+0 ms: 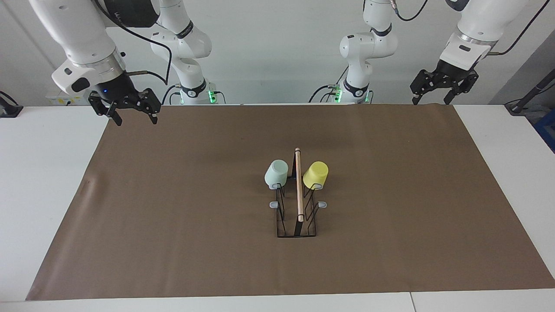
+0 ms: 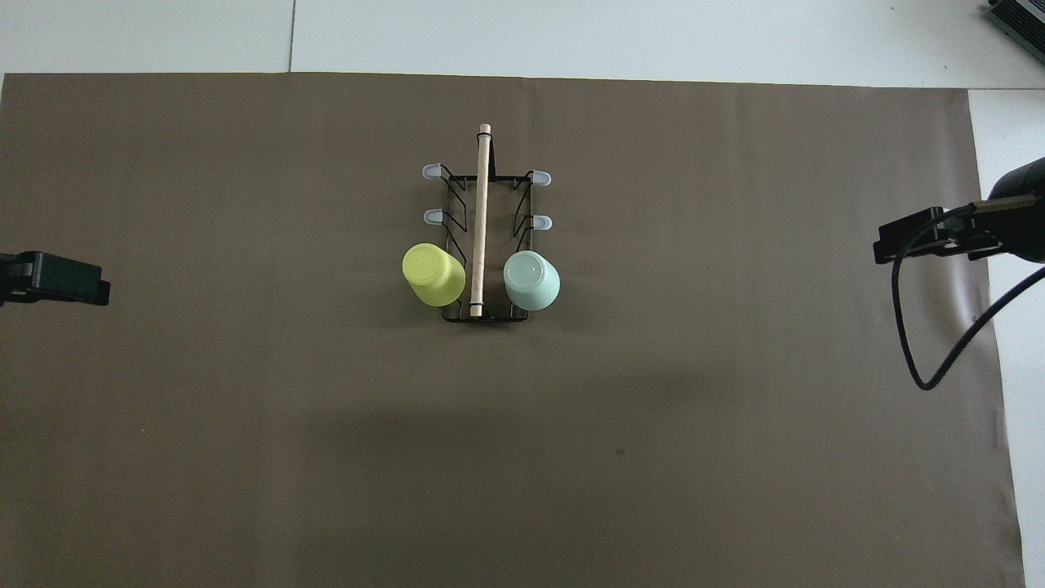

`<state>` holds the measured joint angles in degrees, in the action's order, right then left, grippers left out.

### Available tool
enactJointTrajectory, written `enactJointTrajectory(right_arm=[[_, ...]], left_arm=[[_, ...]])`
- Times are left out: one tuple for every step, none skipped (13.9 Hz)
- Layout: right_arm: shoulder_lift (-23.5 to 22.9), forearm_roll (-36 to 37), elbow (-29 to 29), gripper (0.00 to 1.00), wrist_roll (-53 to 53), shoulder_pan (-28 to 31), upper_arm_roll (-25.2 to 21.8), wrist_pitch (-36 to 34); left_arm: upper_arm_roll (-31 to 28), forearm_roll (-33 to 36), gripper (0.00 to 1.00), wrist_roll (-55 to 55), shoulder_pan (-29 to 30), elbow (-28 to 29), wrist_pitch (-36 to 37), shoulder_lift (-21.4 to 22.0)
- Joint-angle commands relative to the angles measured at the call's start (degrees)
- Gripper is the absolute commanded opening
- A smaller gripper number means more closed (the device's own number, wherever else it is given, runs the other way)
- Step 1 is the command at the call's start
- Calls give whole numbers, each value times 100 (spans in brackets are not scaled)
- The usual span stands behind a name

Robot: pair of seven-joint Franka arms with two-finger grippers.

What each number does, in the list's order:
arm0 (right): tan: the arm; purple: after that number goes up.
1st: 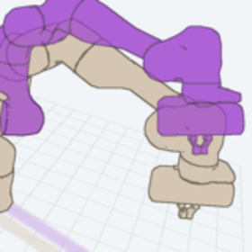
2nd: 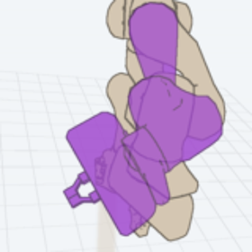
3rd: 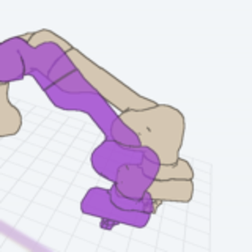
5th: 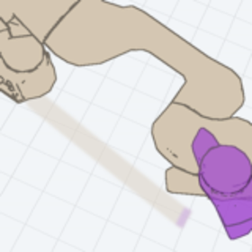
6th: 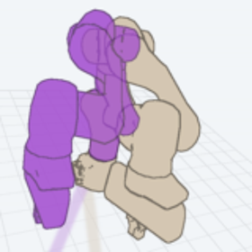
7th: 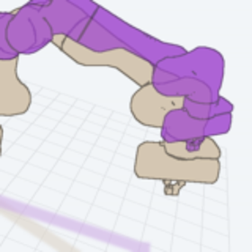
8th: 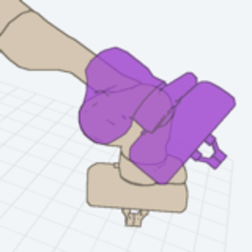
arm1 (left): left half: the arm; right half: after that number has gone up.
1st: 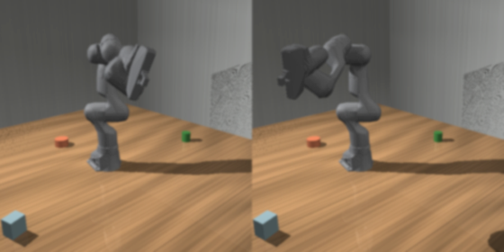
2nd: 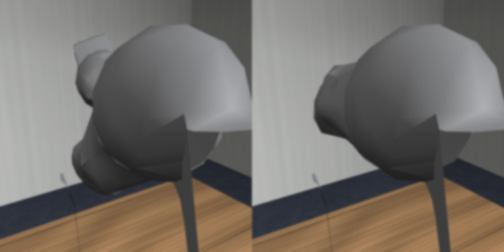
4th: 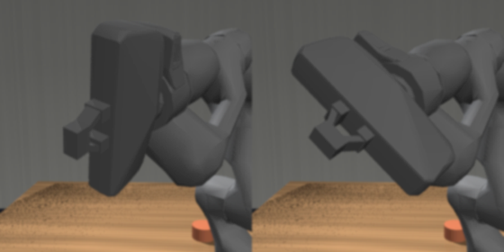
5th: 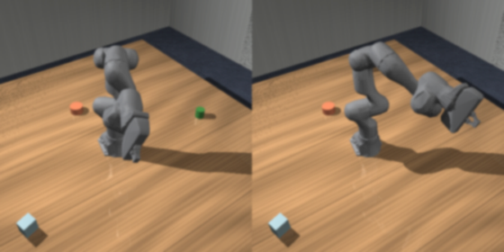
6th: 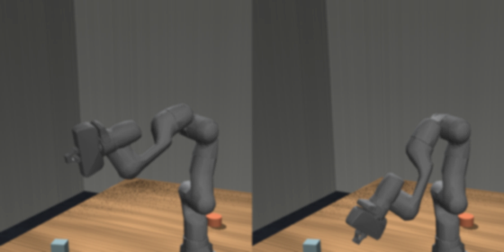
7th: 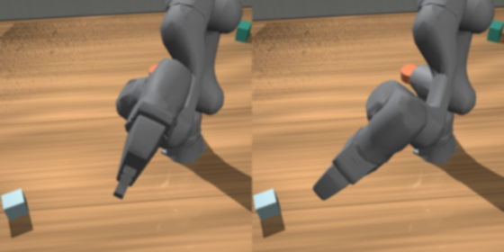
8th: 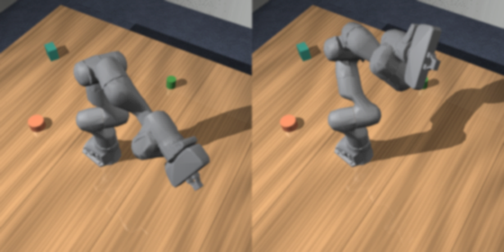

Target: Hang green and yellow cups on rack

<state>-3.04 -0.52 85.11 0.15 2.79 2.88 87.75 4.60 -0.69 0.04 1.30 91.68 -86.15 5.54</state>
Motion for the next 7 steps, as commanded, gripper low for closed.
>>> enactJointTrajectory(right_arm=[[23, -107, -21, 100, -233, 99, -278, 14], [23, -98, -21, 100, -339, 99, -358, 14], [32, -89, -21, 100, -331, 99, -402, 14], [32, -89, -4, 100, -331, 99, -481, 23], [58, -72, -4, 100, -348, 99, -569, 23], [58, -11, -12, 100, -357, 99, -587, 23], [58, 7, -12, 100, -357, 99, -596, 23]], left_arm=[[50, -98, 100, 48, 90, 193, -113, 158], [50, -98, 100, 57, 99, 193, -113, 158], [50, -98, 100, 66, 107, 193, -113, 167], [50, -98, 100, 75, 116, 193, -121, 167], [50, -98, 100, 75, 116, 193, -121, 167], [50, -98, 100, 83, 116, 193, -104, 167], [50, -98, 100, 84, 116, 193, -104, 167]])
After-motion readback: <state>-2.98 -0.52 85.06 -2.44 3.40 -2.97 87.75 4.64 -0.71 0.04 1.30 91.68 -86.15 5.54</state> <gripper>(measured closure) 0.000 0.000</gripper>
